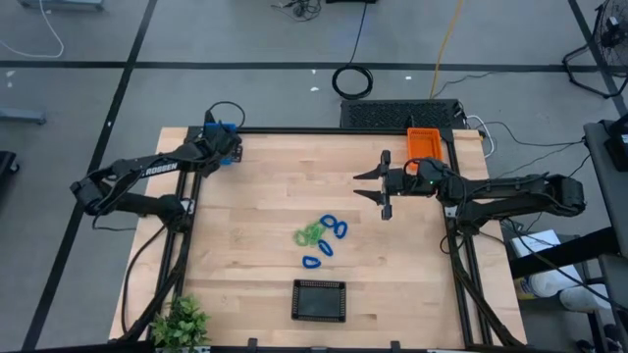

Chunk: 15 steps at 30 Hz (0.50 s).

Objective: Sort spring keychains into baskets
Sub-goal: Put the orange spring keychain into the blue basket

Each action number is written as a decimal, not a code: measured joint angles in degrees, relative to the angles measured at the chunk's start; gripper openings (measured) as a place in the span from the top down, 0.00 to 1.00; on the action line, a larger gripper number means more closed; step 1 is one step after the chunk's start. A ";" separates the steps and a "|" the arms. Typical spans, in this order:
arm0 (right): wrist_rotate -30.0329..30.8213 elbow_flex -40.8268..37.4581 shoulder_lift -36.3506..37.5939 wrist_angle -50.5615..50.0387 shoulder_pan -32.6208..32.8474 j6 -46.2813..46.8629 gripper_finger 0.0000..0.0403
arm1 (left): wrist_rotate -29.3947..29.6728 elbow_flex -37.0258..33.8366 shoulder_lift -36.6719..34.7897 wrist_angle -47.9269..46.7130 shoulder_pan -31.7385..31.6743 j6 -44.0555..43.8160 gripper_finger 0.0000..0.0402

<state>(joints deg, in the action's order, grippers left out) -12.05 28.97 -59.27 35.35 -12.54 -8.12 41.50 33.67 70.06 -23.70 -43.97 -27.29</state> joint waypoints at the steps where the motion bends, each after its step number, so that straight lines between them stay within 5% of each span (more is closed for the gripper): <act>1: 0.00 0.00 0.00 0.00 -0.01 0.11 0.61 | 0.00 0.00 0.00 0.00 0.00 0.00 0.98; 15: 0.00 0.00 0.00 -0.04 -0.01 0.15 0.61 | -0.02 0.00 0.00 -0.09 0.00 0.07 0.76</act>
<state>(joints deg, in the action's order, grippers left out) -12.05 28.97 -59.27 35.31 -12.56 -7.97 41.47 33.67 70.06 -23.79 -43.97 -27.22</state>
